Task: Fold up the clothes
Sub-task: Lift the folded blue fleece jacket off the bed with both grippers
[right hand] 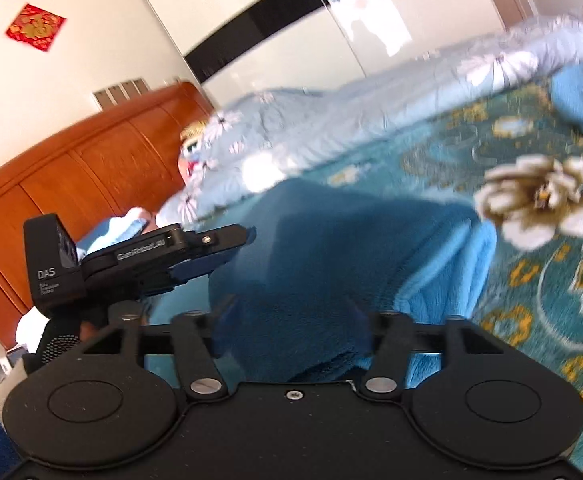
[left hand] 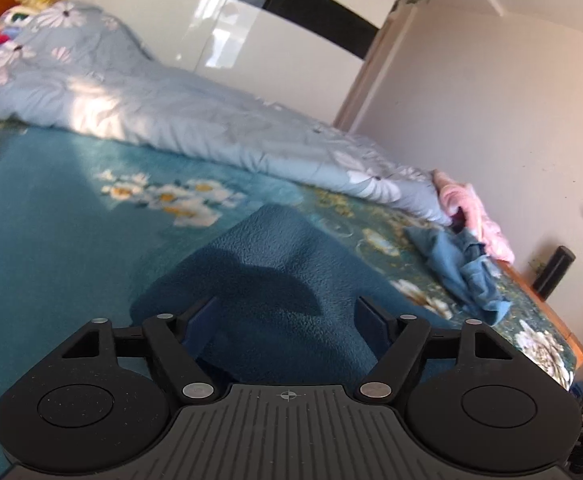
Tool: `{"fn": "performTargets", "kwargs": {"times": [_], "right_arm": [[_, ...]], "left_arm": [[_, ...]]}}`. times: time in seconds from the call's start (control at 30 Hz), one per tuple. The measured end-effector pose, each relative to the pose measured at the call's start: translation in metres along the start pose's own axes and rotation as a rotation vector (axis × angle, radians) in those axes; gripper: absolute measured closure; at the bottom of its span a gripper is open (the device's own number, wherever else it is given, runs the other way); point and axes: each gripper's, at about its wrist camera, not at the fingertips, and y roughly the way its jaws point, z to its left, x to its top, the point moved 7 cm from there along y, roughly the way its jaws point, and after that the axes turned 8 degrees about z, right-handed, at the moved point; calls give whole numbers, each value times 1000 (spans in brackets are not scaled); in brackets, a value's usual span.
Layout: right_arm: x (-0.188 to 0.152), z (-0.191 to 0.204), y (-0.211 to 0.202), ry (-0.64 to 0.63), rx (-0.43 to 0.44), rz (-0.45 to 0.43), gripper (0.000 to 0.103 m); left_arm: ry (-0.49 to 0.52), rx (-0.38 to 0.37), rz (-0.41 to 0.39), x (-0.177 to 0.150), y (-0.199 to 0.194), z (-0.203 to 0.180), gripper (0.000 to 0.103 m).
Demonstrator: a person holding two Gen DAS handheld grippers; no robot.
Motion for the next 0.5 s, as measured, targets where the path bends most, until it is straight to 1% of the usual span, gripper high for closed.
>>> {"fn": "performTargets", "kwargs": {"times": [0.03,0.07,0.1,0.13,0.17,0.2,0.27,0.3,0.37,0.4,0.5], "right_arm": [[2,1,-3,-11,-7,-18,30],[4,2,-6,-21,-14,-35,24],[6,2,-9,-22,-23,-57,22],[8,1,-11,-16,-47,-79,16],[9,-3,-13,-3,-90,-104,8],[11,-9,-16,22,-137,-131,5],[11,-24,-16,98,-172,-147,2],[9,-33,-13,161,-153,-132,2],[5,-50,-6,286,-114,-102,2],[2,-58,-2,349,-88,-94,2],[-9,-77,8,503,-40,-86,2]], "left_arm": [[11,8,-11,4,-3,-1,17],[21,22,-18,8,-4,-1,17],[31,42,-22,12,-3,0,17],[41,61,-26,16,-3,1,15],[48,85,-29,21,-2,3,10],[49,104,-31,26,0,7,8],[42,113,-19,34,7,16,6],[36,101,7,37,13,21,2],[21,74,66,39,28,31,1],[-2,59,93,39,34,38,1],[-113,8,171,38,54,62,1]]}}
